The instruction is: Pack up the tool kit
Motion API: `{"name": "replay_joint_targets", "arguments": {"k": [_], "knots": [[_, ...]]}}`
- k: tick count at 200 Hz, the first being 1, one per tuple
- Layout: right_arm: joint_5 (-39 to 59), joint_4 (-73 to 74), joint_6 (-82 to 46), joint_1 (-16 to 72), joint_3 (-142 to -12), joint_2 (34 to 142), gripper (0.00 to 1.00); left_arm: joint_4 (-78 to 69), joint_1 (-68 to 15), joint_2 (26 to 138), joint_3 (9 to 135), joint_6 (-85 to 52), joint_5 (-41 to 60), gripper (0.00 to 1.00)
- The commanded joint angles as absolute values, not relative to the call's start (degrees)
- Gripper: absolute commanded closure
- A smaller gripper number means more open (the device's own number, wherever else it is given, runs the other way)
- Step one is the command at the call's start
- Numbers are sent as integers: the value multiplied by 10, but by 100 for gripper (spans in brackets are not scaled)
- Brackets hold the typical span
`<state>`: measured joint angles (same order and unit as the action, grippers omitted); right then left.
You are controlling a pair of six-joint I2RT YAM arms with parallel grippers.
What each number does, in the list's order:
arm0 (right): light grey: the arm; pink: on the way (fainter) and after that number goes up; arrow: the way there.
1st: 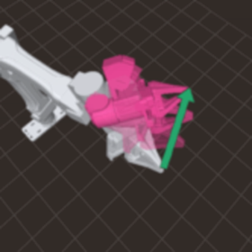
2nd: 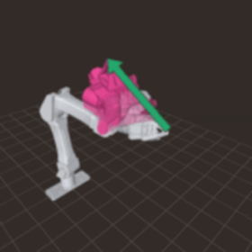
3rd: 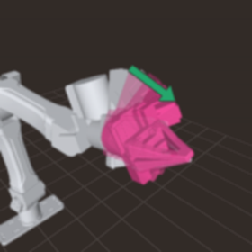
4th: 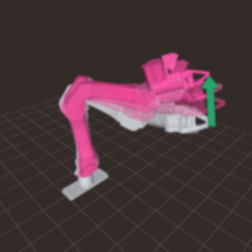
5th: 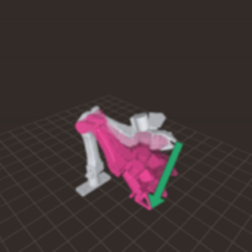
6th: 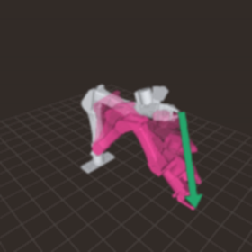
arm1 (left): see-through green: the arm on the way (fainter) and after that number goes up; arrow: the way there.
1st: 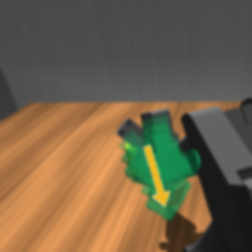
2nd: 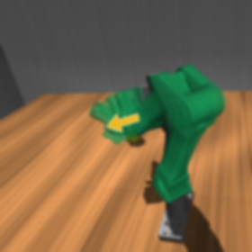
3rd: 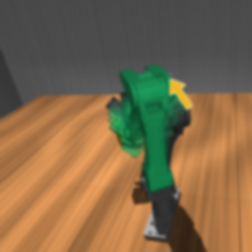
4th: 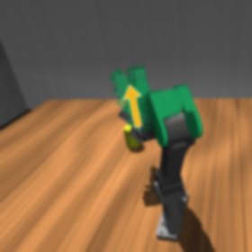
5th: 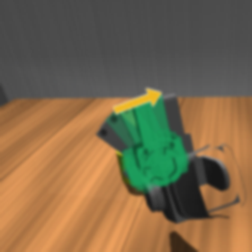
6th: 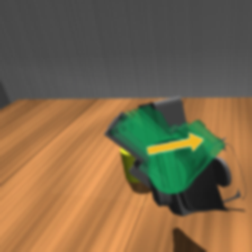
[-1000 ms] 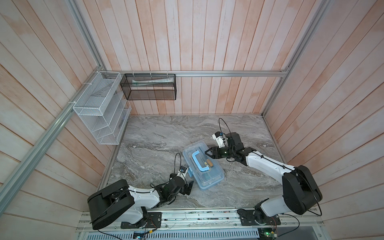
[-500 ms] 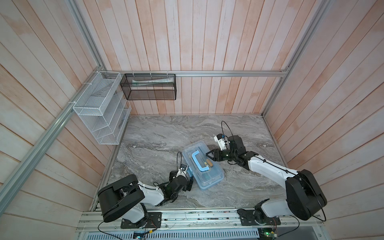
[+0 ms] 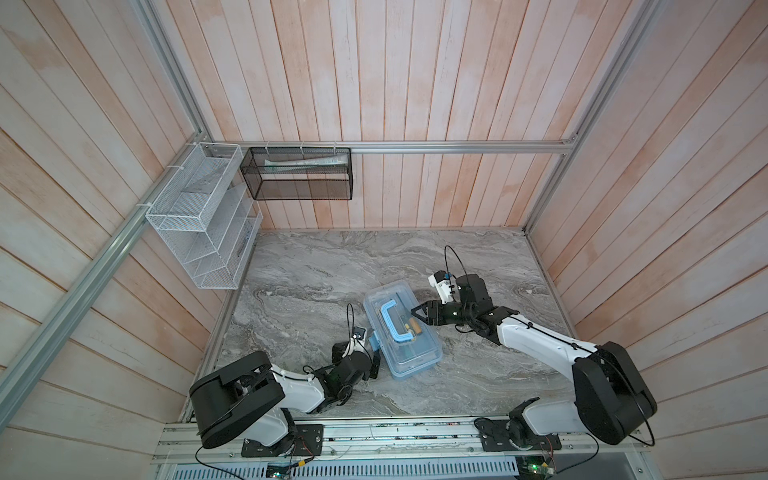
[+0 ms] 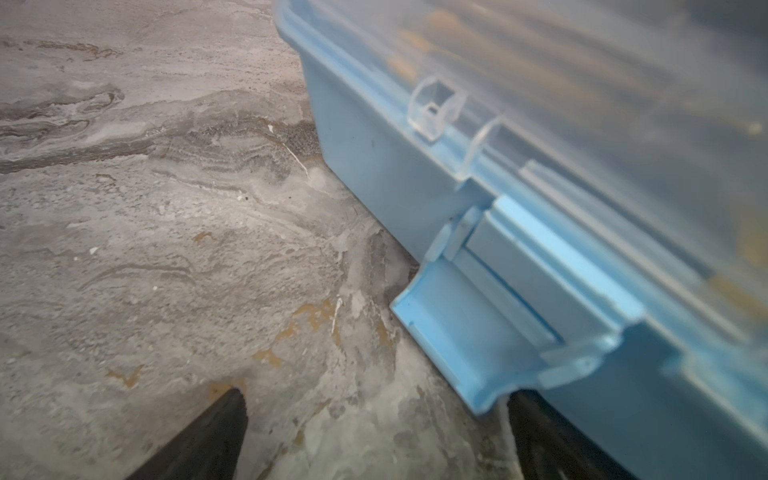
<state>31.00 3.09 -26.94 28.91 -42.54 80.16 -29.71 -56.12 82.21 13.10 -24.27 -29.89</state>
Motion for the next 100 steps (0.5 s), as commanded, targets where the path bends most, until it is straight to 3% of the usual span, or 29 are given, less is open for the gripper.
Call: {"name": "replay_joint_targets", "arguments": {"k": [1, 100], "knots": [[325, 38, -272, 294, -417, 791, 48, -269, -556, 801, 134, -268, -316, 0], [325, 36, -267, 294, -417, 787, 48, -117, -554, 754, 162, -383, -381, 0]]}}
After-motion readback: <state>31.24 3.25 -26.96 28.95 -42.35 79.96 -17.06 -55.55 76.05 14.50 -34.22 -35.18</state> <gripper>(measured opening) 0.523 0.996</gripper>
